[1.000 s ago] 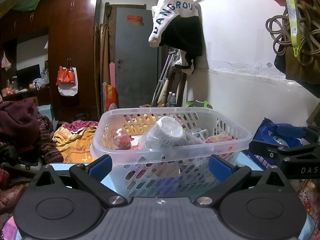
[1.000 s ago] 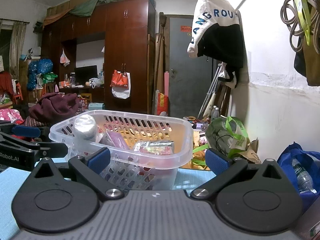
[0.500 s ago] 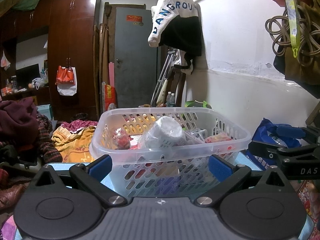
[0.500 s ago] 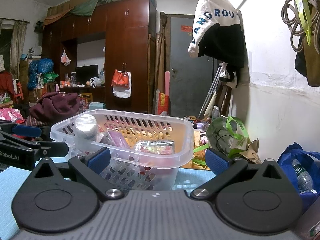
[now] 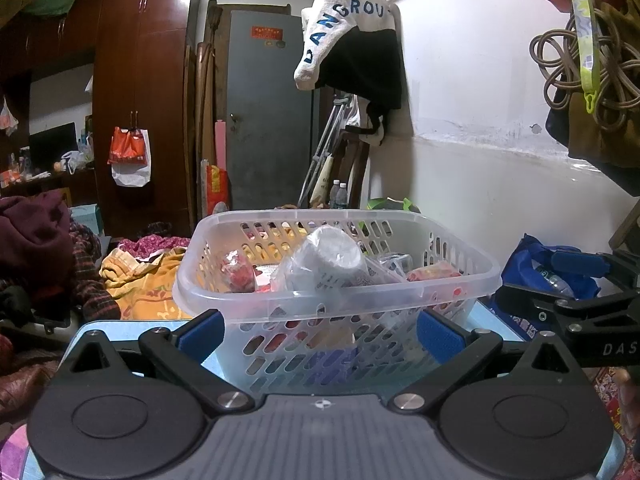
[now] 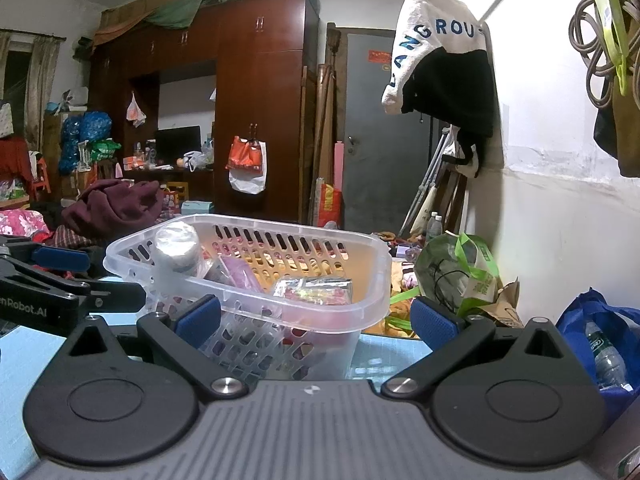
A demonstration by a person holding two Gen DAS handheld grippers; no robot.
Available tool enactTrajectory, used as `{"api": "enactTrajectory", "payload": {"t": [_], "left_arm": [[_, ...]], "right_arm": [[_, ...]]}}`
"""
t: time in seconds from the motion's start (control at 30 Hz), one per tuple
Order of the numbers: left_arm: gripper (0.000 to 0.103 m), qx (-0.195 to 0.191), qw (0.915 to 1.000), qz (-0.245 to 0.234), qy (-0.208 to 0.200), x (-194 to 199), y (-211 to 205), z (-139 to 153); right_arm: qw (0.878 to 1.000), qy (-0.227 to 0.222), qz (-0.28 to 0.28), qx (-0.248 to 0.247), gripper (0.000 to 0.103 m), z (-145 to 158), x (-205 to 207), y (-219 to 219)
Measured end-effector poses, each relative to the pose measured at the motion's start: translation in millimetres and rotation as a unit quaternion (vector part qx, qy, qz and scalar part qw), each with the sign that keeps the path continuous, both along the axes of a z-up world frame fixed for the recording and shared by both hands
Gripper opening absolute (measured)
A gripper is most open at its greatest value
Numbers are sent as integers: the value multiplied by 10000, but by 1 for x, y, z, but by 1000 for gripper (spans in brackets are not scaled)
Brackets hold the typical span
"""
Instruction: Organize objects
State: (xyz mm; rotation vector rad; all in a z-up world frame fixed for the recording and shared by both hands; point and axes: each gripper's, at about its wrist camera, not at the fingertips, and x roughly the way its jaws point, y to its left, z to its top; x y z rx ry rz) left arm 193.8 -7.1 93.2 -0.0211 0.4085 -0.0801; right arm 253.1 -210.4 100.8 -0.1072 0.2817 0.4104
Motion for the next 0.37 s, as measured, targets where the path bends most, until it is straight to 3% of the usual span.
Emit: {"api": "enactTrajectory", "payload": {"t": [0.37], "left_arm": [[103, 30, 9999, -69, -81, -2, -6, -2]], "right_arm": [[10000, 29, 75, 17, 103, -2, 0, -1]]}}
